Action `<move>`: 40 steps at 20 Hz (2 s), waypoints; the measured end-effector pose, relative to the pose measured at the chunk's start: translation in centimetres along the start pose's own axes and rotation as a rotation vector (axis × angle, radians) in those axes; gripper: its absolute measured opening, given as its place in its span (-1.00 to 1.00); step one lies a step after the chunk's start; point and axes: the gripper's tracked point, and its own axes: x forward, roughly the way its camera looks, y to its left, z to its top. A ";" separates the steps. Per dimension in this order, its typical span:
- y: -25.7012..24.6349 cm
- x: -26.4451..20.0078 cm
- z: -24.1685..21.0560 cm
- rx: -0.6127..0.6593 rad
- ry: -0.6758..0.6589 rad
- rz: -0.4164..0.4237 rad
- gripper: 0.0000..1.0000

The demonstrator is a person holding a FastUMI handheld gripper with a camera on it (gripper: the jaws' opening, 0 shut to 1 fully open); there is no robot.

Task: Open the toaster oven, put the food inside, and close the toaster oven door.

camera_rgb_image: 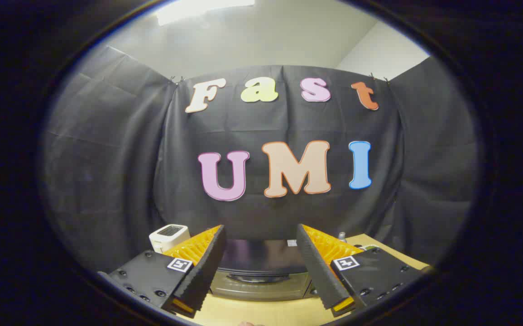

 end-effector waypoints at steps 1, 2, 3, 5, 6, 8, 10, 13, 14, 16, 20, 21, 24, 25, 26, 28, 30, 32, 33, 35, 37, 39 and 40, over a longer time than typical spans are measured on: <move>0.4 0.1 -0.1 0.000 -0.002 0.013 0.93; 0.4 0.5 -0.7 0.003 0.006 0.024 0.93; 0.5 0.9 -1.0 0.003 0.008 0.037 0.93; 0.7 1.8 -0.9 -0.001 0.005 0.060 0.93; 0.6 2.4 -1.0 0.003 0.007 0.064 0.93; 0.5 3.2 -0.7 0.002 0.010 0.060 0.93; 0.4 3.6 -0.4 -0.010 0.010 0.048 0.93; 0.2 5.3 -0.2 -0.017 0.018 0.034 0.93; 0.1 5.7 -0.5 -0.010 0.026 0.026 0.93; -0.4 6.2 -2.7 -0.001 0.061 0.003 0.93; -1.5 6.7 -10.2 -0.011 0.177 -0.041 0.94; -1.6 6.6 -12.0 -0.015 0.206 -0.048 0.94; -1.3 6.6 -15.8 -0.024 0.284 -0.047 0.94; -1.1 6.7 -16.7 -0.027 0.300 -0.044 0.94; -0.9 6.7 -17.4 -0.031 0.316 -0.041 0.94; -0.7 6.9 -18.0 -0.031 0.322 -0.041 0.94; -0.7 7.3 -17.9 -0.021 0.313 -0.055 0.94; -0.5 7.3 -18.5 0.004 0.334 -0.055 0.94; -0.6 7.3 -18.6 0.017 0.347 -0.059 0.94; -0.7 7.1 -18.7 0.031 0.363 -0.066 0.94; -0.5 6.4 -18.6 0.020 0.380 -0.059 0.94; -0.6 5.4 -20.3 -0.031 0.443 -0.072 0.94; -1.0 3.3 -22.4 -0.105 0.552 -0.060 0.94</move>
